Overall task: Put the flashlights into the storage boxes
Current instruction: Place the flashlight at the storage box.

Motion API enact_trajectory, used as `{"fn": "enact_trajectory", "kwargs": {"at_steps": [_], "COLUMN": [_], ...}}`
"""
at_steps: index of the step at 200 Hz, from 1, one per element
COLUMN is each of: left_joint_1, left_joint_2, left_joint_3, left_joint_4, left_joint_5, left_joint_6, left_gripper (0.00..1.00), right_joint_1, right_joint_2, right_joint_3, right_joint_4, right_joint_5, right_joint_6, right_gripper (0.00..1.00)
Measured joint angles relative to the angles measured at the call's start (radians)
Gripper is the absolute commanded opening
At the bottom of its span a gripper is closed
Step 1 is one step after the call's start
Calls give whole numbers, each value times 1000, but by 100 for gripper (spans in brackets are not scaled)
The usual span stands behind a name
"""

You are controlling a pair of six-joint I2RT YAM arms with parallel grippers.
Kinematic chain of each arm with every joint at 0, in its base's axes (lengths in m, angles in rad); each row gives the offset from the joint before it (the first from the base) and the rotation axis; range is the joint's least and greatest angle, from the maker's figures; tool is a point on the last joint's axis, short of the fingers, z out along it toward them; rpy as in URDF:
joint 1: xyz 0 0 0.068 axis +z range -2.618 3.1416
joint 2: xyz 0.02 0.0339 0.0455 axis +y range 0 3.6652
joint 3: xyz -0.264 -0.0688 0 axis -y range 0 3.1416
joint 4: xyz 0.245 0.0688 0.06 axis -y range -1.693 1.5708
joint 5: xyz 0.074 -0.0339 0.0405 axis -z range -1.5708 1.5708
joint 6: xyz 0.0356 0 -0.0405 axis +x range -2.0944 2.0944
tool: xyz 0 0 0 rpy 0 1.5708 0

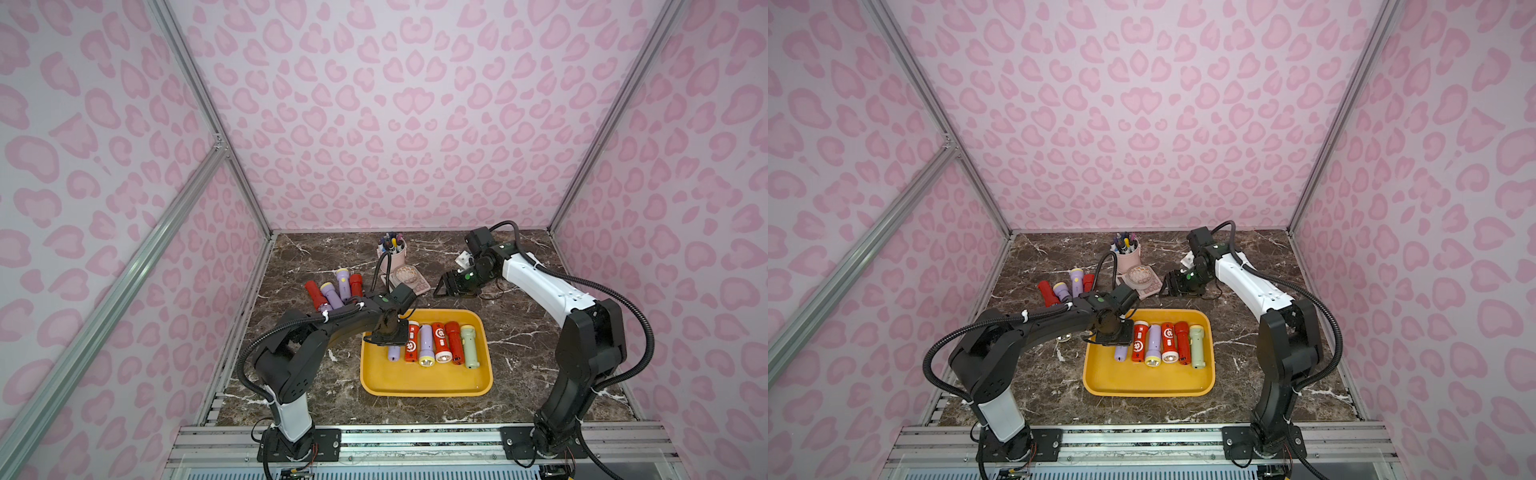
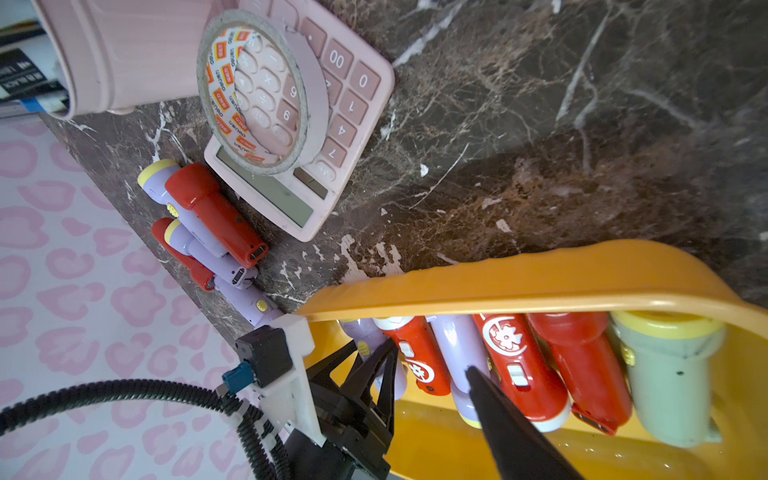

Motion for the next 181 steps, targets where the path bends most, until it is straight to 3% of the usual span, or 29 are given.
{"fn": "enact_trajectory", "kwargs": {"at_steps": [60, 145, 181], "left_joint_1": [0, 8, 104], "left_joint_2": [1, -92, -128], "left_joint_3": [48, 165, 208], "left_joint_4": [-12, -114, -154], "left_joint_5": [-6, -65, -88], "left_joint_6": [25, 87, 145], "left_gripper": [64, 72, 73], "right_joint_1": [-7, 21, 79], "right_joint_2": [-1, 18, 47], "right_joint_3": [2, 81, 150], "right_joint_4": [-1, -6, -12], "right_joint_5": [0, 1, 36], "right_joint_6": [6, 7, 15], "right_gripper": [65, 65, 65]}}
